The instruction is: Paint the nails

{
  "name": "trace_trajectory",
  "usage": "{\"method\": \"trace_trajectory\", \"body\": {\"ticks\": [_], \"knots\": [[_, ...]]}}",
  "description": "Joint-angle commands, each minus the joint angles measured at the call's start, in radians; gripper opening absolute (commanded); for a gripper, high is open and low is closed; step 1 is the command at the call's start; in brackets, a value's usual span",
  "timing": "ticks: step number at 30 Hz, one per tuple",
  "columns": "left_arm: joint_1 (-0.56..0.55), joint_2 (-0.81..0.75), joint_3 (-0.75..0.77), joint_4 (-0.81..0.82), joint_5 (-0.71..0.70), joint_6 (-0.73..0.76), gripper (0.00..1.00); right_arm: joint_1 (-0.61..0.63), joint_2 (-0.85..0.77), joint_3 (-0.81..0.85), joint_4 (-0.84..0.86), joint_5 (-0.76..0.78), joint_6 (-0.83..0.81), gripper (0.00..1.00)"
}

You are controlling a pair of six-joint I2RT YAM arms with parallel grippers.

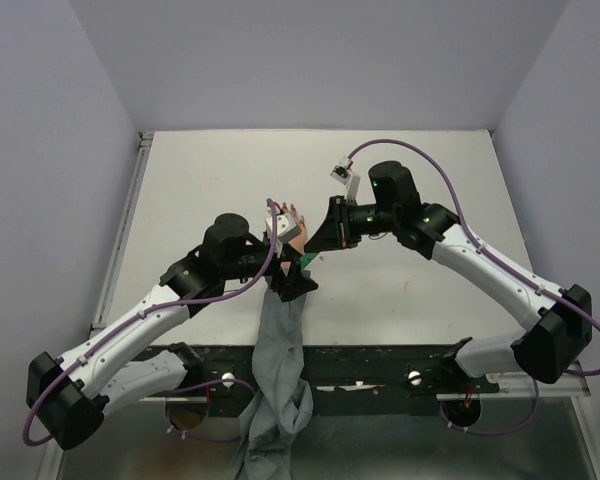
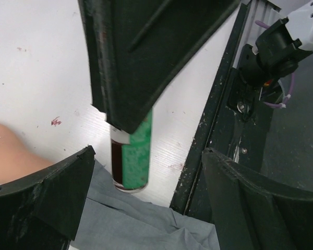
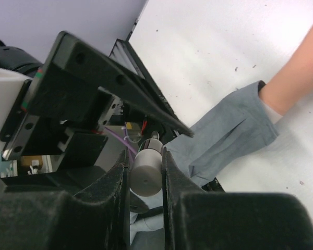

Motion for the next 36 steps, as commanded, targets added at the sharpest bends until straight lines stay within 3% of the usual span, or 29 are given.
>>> {"method": "trace_trajectory", "body": {"ticks": [1, 5, 8, 13, 15, 21, 36], "knots": [[-0.008, 0.004, 0.025, 0.031, -0.087, -0.013, 0.94, 0.018, -0.007, 0.015, 0.05, -0.063, 0.029, 0.01], [-0.008, 0.004, 0.024, 0.05, -0.055, -0.025, 0.86, 0.023, -0.004, 0.014, 0.062, -0.066, 0.031, 0.01], [-0.008, -0.003, 0.013, 0.067, -0.009, -0.029, 0.67, 0.026, -0.007, 0.009, 0.062, -0.054, 0.027, 0.01], [-0.007, -0.009, 0.01, 0.069, 0.039, -0.022, 0.41, 0.026, -0.025, -0.001, 0.068, -0.022, 0.029, 0.01], [-0.007, -0.012, 0.007, 0.069, 0.059, -0.022, 0.35, 0.026, -0.034, -0.003, 0.068, -0.008, 0.026, 0.01], [-0.007, -0.028, 0.005, 0.075, 0.103, -0.032, 0.01, 0.026, -0.047, -0.008, 0.07, -0.003, -0.003, 0.01], [-0.007, -0.058, -0.019, 0.261, 0.437, -0.203, 0.0, 0.026, -0.094, -0.029, 0.121, -0.287, -0.249, 0.01]]}}
